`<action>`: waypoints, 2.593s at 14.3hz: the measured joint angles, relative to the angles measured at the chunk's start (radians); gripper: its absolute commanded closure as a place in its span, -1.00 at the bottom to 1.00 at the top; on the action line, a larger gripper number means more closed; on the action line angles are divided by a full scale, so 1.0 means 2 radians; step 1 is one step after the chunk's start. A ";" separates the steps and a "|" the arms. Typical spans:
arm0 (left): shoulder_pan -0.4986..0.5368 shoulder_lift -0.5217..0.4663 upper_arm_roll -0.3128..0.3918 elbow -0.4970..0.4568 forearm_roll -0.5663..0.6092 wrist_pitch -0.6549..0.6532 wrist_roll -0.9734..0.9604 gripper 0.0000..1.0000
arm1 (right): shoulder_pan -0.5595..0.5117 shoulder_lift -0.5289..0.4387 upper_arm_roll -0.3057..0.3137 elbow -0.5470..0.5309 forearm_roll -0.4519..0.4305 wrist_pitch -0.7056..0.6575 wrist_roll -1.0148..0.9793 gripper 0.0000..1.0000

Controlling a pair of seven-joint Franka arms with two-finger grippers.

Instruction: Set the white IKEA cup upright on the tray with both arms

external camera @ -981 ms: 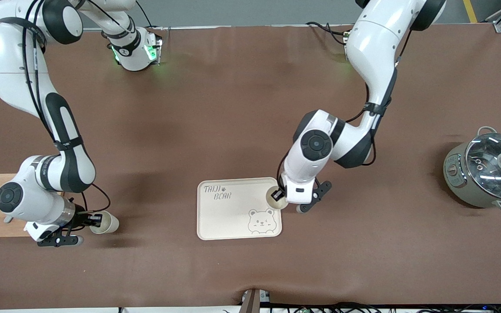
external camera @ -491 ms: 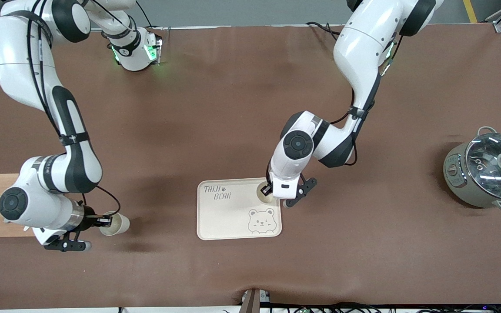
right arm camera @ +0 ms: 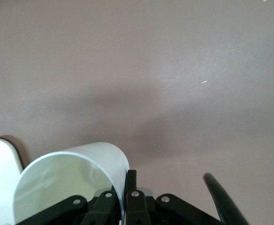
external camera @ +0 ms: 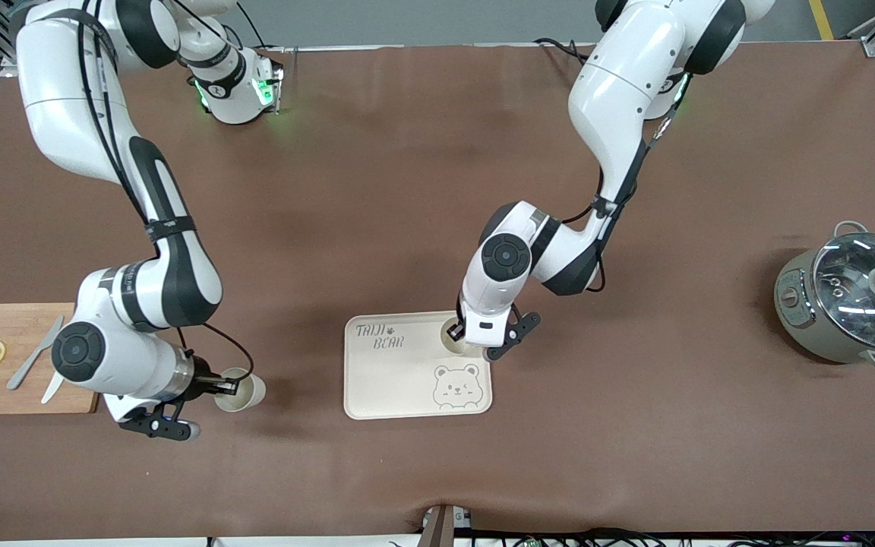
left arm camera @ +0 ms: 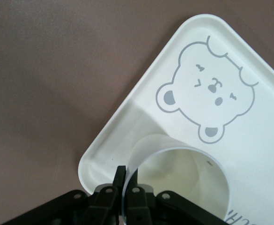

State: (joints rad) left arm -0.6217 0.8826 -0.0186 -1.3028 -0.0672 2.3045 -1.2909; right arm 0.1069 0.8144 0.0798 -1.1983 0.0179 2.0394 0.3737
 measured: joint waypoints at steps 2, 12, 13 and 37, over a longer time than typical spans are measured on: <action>0.000 0.000 0.002 0.000 0.002 0.000 0.010 -1.00 | 0.017 0.000 0.001 0.000 0.000 0.000 0.038 1.00; 0.028 -0.069 0.011 0.012 0.005 -0.026 0.015 -1.00 | 0.107 0.000 -0.003 0.003 -0.001 0.002 0.195 1.00; 0.038 -0.080 0.011 0.012 0.005 -0.044 0.028 -1.00 | 0.109 0.001 -0.003 0.002 -0.001 0.002 0.199 1.00; 0.270 -0.309 0.012 -0.071 0.006 -0.291 0.539 -1.00 | 0.140 0.034 -0.008 -0.040 -0.011 0.100 0.249 -0.99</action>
State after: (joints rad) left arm -0.0816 0.2636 0.0045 -1.4439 -0.0551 1.7225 -0.2122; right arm 0.3866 0.8826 0.0631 -1.2788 -0.0046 2.2400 0.8713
